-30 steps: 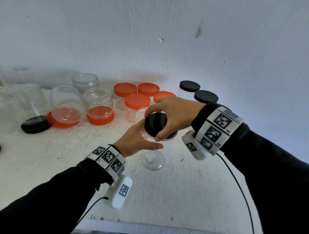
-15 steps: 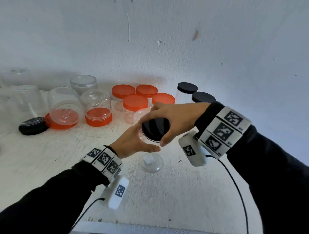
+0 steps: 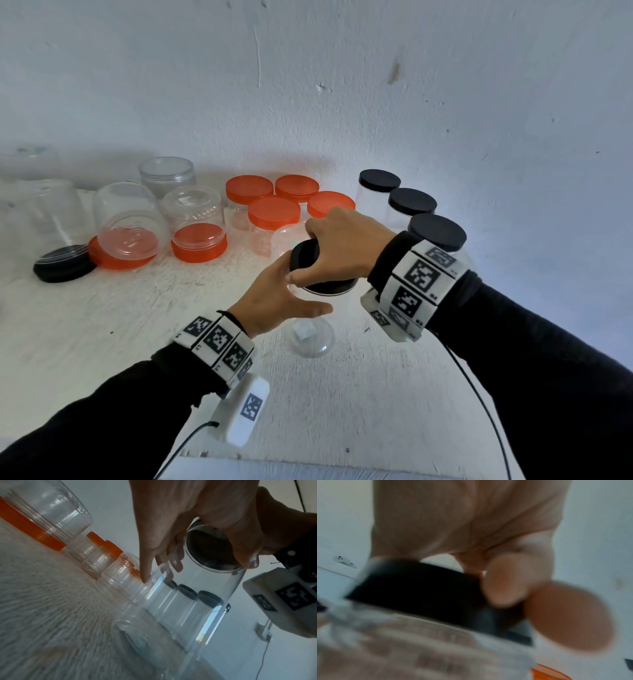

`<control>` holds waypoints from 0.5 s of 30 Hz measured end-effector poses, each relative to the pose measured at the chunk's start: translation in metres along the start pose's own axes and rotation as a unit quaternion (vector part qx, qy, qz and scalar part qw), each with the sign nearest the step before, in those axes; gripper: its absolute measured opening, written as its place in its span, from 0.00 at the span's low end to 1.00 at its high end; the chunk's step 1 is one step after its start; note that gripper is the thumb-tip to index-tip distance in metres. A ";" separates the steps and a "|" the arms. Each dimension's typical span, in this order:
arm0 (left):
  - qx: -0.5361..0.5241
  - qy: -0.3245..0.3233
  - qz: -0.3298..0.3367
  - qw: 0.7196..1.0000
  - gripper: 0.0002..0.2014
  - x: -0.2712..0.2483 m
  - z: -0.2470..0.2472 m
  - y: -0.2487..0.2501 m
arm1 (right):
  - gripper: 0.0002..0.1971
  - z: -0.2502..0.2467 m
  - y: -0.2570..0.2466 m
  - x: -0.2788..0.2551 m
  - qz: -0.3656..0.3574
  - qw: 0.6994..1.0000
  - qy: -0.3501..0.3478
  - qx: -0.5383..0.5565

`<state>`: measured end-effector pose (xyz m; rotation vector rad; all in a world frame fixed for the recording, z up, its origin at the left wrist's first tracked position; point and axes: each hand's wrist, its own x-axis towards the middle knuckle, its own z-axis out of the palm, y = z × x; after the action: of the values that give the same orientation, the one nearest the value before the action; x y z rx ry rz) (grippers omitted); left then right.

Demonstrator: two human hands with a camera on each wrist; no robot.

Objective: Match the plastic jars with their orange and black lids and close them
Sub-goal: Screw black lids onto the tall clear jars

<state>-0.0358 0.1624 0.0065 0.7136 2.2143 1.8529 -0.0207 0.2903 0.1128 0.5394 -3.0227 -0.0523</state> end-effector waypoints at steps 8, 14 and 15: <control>0.039 -0.035 -0.005 0.999 0.32 0.004 -0.008 0.003 | 0.39 -0.023 0.014 -0.002 -0.058 0.968 -0.233 0.068; 0.027 -0.022 0.001 0.999 0.34 0.003 -0.003 0.001 | 0.32 -0.016 0.014 0.000 -0.064 0.985 -0.141 0.079; 0.027 -0.021 0.003 0.999 0.36 0.003 -0.002 0.000 | 0.30 -0.014 0.013 -0.001 -0.058 0.988 -0.121 0.080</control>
<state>-0.0395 0.1617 0.0073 0.7606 2.2475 1.7695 -0.0235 0.3025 0.1272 0.7767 -3.2458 0.1304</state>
